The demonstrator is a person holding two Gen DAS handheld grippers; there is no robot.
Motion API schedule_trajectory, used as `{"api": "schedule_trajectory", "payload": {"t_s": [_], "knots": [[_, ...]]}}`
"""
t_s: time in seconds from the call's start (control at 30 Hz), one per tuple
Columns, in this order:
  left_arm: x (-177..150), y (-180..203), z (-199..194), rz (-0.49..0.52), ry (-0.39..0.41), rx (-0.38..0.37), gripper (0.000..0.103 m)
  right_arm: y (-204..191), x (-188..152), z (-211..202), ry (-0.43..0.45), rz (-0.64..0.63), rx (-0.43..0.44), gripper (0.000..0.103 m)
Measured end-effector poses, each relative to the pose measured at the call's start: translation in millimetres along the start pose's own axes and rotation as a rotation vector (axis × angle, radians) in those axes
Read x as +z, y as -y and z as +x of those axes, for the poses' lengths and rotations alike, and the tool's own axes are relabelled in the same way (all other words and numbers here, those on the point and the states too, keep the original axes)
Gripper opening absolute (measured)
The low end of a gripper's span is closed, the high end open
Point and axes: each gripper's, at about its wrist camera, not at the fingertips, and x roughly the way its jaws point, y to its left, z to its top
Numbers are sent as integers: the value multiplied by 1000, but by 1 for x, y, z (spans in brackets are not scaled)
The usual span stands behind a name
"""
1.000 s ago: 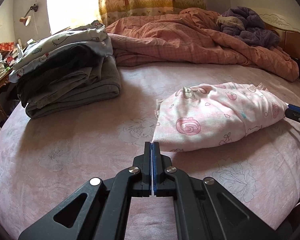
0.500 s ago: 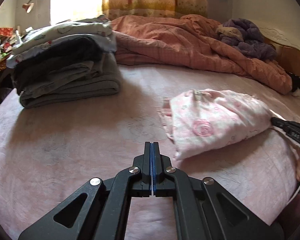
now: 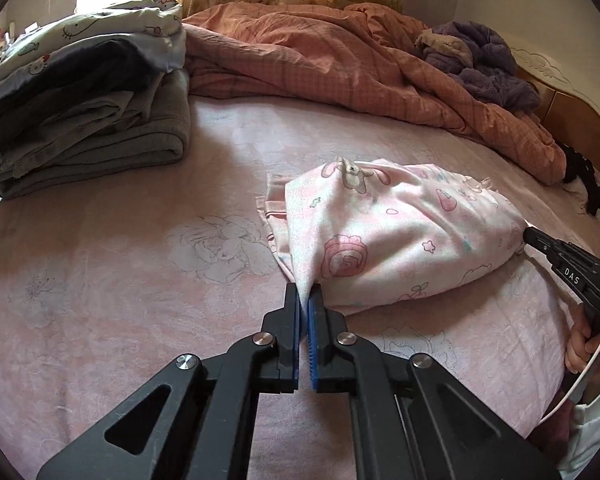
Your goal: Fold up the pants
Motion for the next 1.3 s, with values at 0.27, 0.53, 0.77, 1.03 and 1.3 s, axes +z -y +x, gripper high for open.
{"api": "schedule_trajectory", "payload": {"t_s": [0.27, 0.53, 0.77, 1.03, 1.3], "knots": [[-14, 3, 16, 48, -32, 97, 3, 16, -3, 20, -77, 28, 11, 0], [-1, 2, -27, 58, 66, 78, 33, 38, 4, -6, -14, 86, 8, 1], [49, 16, -13, 47, 71, -11, 42, 27, 50, -18, 74, 109, 250, 48], [82, -6, 51, -82, -52, -75, 40, 7, 89, 54, -111, 170, 378, 39], [79, -2, 48, -68, 3, -100, 1, -5, 80, 83, -146, 168, 357, 0]]}}
